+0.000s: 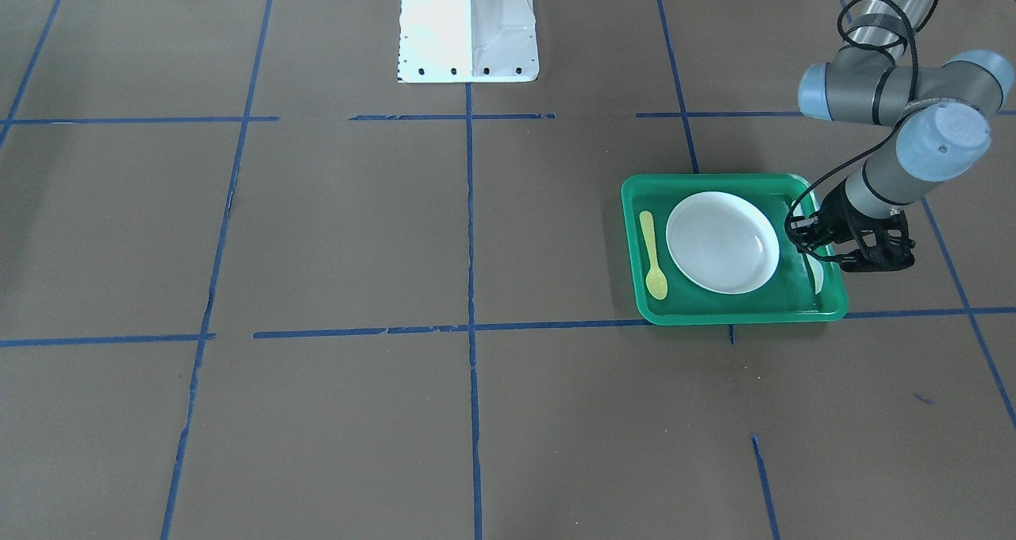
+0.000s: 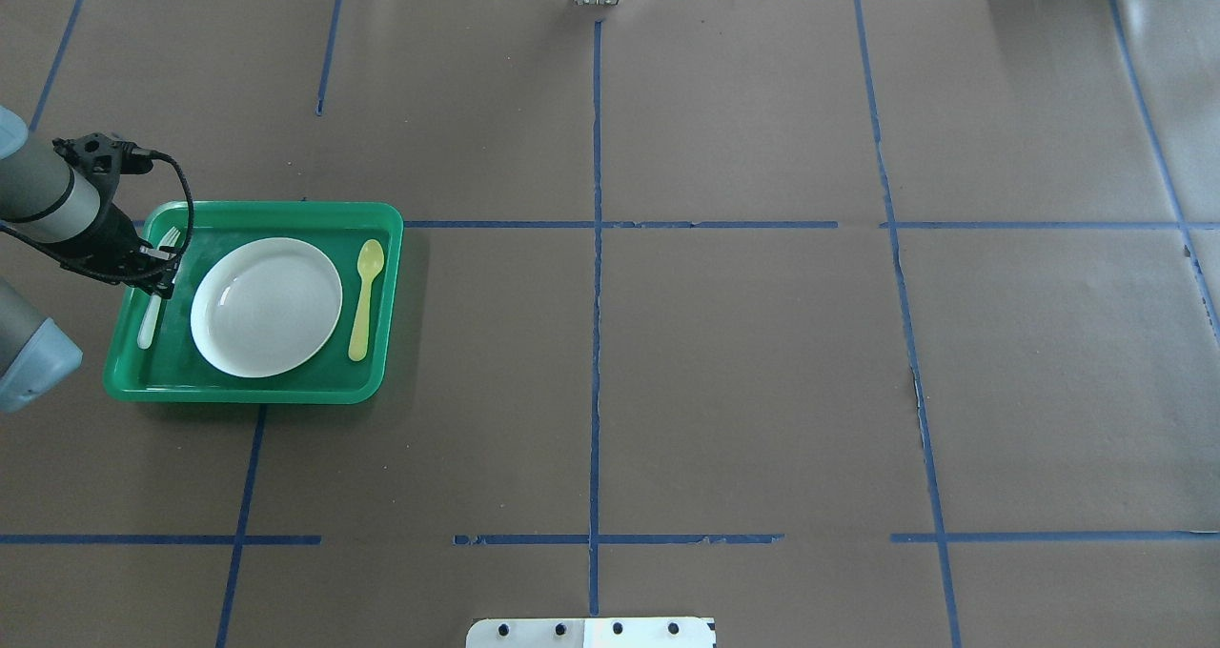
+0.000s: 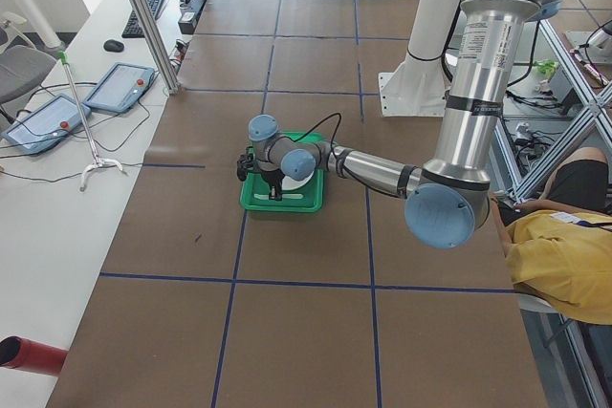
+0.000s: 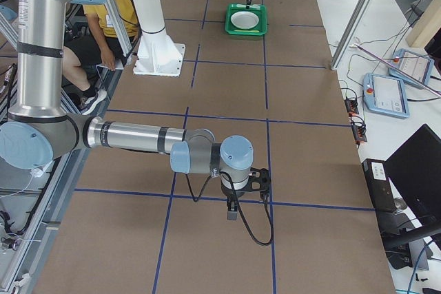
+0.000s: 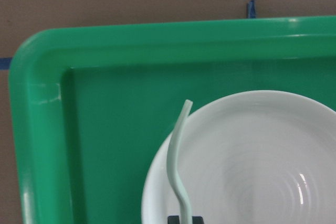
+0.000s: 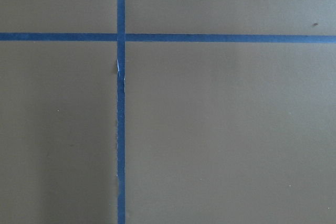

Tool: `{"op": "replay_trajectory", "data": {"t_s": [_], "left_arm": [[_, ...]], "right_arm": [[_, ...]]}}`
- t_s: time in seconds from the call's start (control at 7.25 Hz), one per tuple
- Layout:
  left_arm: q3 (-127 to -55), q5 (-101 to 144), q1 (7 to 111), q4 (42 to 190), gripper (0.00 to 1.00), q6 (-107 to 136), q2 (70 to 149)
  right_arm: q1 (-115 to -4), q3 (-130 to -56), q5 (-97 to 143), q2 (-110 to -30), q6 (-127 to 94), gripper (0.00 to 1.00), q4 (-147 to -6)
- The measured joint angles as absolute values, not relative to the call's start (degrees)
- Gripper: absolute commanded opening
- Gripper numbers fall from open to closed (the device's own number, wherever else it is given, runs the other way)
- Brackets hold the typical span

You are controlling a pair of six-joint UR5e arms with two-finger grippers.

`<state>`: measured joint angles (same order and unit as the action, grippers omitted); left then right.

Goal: Place fork

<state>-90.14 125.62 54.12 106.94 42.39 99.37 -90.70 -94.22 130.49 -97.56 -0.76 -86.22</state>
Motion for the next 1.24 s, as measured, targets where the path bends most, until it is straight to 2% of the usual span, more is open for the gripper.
{"op": "replay_trajectory", "data": {"t_s": [0.28, 0.41, 0.55, 0.97, 1.24], "left_arm": [[-89.87, 125.69, 54.07, 106.96, 0.64, 42.01, 99.56], [-89.95, 125.74, 54.06, 106.96, 0.85, 41.93, 99.59], [-90.15, 125.68, 54.07, 106.96, 0.99, 41.88, 99.48], [-92.43, 125.77, 58.43, 106.64, 1.0, 40.79, 98.15], [-93.58, 125.92, 67.8, 104.43, 1.0, 28.51, 95.7]], "right_arm": [[-90.7, -94.22, 130.44, -97.56, -0.77, 1.0, -86.22], [-90.7, -94.22, 130.45, -97.56, -0.75, 1.0, -86.22], [-90.7, -94.22, 130.47, -97.56, -0.77, 1.0, -86.22], [-90.7, -94.22, 130.51, -97.56, -0.79, 1.0, -86.18], [-90.7, -94.22, 130.5, -97.56, -0.79, 1.0, -86.17]]}}
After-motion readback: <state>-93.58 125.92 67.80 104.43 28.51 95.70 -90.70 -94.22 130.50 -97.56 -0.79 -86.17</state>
